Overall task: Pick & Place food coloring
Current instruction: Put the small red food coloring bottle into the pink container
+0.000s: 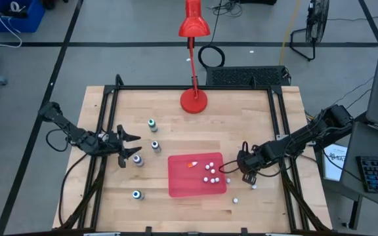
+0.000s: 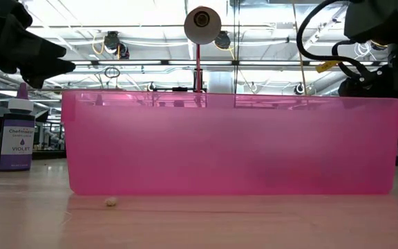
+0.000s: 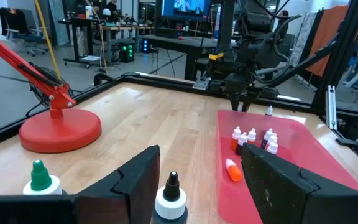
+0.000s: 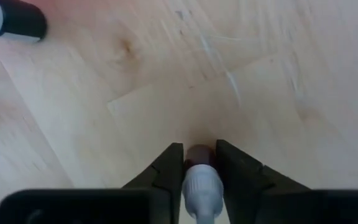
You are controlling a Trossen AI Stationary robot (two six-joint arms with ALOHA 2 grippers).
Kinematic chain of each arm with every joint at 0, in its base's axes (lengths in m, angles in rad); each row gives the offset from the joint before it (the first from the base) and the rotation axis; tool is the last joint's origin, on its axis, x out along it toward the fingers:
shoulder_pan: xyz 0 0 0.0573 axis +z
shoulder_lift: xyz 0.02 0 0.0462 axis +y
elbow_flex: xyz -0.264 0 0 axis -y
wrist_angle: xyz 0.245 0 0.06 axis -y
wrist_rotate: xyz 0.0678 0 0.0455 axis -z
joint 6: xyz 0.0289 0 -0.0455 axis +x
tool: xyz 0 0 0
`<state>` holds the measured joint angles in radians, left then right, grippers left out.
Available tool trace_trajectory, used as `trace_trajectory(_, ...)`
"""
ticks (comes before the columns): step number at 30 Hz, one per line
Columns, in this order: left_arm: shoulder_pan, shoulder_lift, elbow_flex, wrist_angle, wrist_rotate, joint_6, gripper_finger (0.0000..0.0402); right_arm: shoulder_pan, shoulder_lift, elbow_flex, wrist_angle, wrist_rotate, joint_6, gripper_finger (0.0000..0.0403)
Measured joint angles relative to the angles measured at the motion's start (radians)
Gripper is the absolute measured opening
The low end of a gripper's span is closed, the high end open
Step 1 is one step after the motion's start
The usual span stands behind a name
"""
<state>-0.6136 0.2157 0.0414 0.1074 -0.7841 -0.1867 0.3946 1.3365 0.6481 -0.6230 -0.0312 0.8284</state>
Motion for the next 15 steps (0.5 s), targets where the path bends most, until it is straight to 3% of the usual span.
trace_trajectory(9, 0.000, 0.000, 0.001, 0.000, 0.000, 0.000, 0.0228, 0.001, -0.002, 0.006, 0.021, 0.005, -0.079, 0.0056)
trace_trajectory(15, 0.000, 0.000, 0.001, 0.000, 0.000, 0.000, 0.0228, 0.015, -0.002, 0.141, 0.000, 0.100, -0.186, 0.0056)
